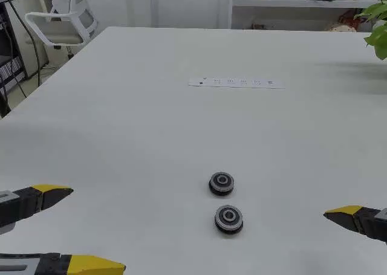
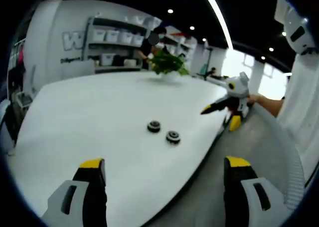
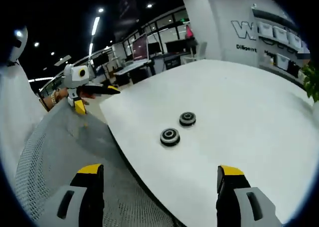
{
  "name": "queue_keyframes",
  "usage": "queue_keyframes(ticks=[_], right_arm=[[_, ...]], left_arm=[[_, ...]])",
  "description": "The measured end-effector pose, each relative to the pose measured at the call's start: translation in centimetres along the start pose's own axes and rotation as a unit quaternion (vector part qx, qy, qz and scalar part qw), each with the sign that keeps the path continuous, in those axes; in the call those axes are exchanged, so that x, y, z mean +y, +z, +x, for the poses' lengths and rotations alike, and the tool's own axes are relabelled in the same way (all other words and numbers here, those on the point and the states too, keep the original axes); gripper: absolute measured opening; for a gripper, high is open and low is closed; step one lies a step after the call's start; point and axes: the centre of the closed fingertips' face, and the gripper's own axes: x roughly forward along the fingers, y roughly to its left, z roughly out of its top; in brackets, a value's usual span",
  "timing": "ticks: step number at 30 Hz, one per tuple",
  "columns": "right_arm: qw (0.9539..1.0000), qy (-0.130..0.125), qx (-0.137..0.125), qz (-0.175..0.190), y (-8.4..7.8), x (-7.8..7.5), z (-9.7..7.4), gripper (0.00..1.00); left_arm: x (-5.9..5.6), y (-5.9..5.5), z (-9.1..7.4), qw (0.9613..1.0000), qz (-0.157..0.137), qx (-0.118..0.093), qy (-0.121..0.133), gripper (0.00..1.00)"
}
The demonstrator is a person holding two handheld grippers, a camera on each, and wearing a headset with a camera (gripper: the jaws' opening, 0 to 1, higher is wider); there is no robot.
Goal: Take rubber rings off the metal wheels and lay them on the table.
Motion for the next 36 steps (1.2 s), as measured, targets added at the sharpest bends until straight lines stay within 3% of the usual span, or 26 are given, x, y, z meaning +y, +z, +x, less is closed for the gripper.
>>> queue_keyframes(ticks=[2,3,13,22,31,36], right_arm=[[0.9995,0.013,0.028,0.002,-1.2,0.5,0.2,0.91],[0.9992,0.013,0.036,-0.012,-1.5,0.6,0.3,0.90],[0.9965,0.020,0.078,-0.022,-3.3,0.6,0.6,0.88],[0.9986,0.010,0.052,-0.001,-2.5,0.2,0.2,0.86],[0.9987,-0.001,0.049,0.010,-2.6,-0.1,0.0,0.85],[0.9984,-0.010,0.055,0.010,-2.8,-0.4,0.0,0.84]], left_arm=[[0.2,-0.4,0.1,0.9999,0.007,0.007,0.010,1.00],[0.4,-1.0,0.1,0.9995,0.013,0.022,0.017,1.00],[0.0,-1.7,0.4,0.9977,0.048,0.044,0.018,1.00],[0.5,-1.5,0.2,0.9988,0.032,0.027,0.024,1.00],[0.7,-1.3,0.1,0.9994,0.017,0.015,0.024,0.96],[0.9,-1.8,0.2,0.9992,0.011,0.028,0.026,0.96]])
